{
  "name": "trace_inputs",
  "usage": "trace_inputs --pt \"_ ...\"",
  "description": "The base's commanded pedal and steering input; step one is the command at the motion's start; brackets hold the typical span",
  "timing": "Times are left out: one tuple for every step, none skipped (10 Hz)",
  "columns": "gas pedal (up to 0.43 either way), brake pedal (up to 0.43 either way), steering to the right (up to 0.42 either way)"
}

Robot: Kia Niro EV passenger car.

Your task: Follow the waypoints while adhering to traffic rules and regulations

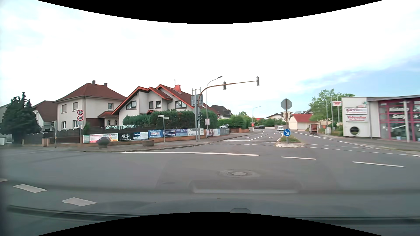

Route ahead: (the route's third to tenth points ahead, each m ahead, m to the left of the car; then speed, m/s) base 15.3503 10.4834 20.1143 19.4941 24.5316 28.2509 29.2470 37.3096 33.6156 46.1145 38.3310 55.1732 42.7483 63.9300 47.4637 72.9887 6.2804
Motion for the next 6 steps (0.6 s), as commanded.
trace_inputs --pt "0.0 0.0 -0.296" --pt "0.0 0.0 -0.298" --pt "0.0 0.0 -0.298" --pt "0.0 0.0 -0.3" --pt "0.0 0.0 -0.302" --pt "0.0 0.0 -0.302"
